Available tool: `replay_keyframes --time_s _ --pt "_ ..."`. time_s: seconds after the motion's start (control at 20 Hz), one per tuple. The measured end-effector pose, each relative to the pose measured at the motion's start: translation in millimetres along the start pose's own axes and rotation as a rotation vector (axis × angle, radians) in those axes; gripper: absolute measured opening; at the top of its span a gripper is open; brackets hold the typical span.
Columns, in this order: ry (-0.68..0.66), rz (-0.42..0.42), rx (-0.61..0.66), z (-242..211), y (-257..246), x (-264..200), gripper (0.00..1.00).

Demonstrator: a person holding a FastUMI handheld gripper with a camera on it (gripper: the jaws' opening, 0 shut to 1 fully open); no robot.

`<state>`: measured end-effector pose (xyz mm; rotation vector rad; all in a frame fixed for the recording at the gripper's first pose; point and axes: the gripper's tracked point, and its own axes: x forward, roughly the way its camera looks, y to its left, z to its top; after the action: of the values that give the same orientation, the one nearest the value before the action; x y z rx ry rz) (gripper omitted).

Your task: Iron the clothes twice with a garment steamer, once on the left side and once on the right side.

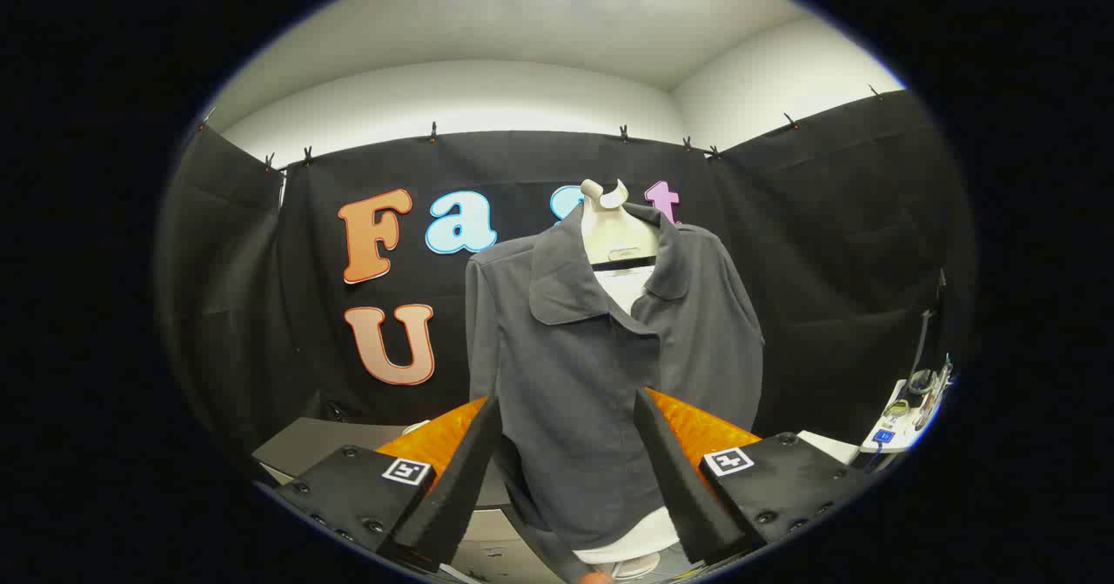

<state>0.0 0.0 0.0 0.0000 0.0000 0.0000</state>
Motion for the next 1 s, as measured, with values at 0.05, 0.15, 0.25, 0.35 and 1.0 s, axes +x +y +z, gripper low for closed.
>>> replay_keyframes --time_s 0.05,0.15,0.25,0.35,1.0 --pt "0.001 0.001 -0.001 -1 1 1 0.98" --pt "0.005 0.008 -0.002 -4 5 4 0.98" --pt "0.019 0.018 0.000 -10 11 10 0.98" --pt "0.032 0.030 0.006 -16 17 16 0.98" --pt "0.109 0.100 0.004 -45 43 47 0.98"
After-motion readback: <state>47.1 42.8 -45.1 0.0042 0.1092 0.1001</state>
